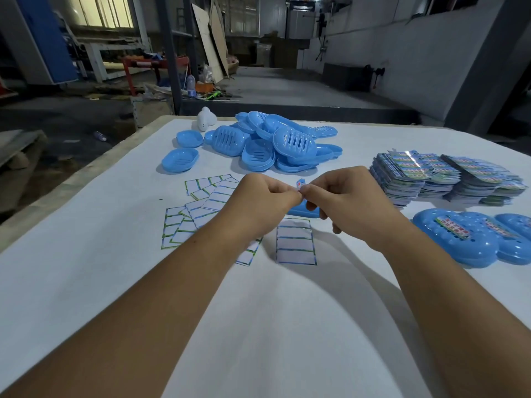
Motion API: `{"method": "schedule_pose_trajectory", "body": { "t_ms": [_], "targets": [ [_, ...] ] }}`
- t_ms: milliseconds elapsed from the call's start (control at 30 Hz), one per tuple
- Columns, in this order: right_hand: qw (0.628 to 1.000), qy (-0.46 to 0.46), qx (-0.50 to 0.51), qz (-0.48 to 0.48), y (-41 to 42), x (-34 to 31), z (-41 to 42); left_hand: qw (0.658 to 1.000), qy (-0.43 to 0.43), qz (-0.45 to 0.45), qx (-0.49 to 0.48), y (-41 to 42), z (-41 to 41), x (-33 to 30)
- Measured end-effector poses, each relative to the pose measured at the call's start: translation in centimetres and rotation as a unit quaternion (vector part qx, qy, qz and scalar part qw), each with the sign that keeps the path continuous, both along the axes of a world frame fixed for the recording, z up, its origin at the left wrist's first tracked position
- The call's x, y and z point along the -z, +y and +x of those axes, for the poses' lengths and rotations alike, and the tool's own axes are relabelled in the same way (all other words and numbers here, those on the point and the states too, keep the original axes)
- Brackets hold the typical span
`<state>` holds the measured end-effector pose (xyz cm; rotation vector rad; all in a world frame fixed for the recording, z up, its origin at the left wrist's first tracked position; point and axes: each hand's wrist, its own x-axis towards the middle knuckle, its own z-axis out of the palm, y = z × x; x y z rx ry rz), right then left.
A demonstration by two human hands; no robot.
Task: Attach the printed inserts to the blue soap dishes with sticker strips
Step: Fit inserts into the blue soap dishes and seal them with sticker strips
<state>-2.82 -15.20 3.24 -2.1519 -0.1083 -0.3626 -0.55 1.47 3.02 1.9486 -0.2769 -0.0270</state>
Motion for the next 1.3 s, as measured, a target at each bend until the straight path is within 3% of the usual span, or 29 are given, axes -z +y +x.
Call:
{"method": "schedule_pose_trajectory", "body": {
  "t_ms": [200, 467, 867, 1133, 1300],
  "targets": [
    [0.996, 0.019, -0.038, 0.075, -0.2, 0.0, 0.2, 0.999, -0.034, -0.003, -0.012, 0.4, 0.4, 0.0],
    [0.996, 0.018, 0.082, 0.033, -1.2, 0.4, 1.1, 1.0, -0.011, 0.011, -0.024, 0.4, 0.7, 0.2],
    [0.988, 0.037, 0.103, 0.106, -1.6, 0.8, 2.0, 0.999, -0.02, 0.007, -0.028, -0.2, 2.9, 0.9],
    [0.987, 0.054, 0.144, 0.037, -1.6, 2.0, 3.7, 0.985, 0.035, 0.164, -0.03, -1.5, 6.2, 0.6],
    [0.985, 0.071, 0.158, 0.01, -1.8, 2.7, 4.6, 0.975, 0.018, 0.219, -0.023, -2.0, 7.2, 1.0]
  ]
}}
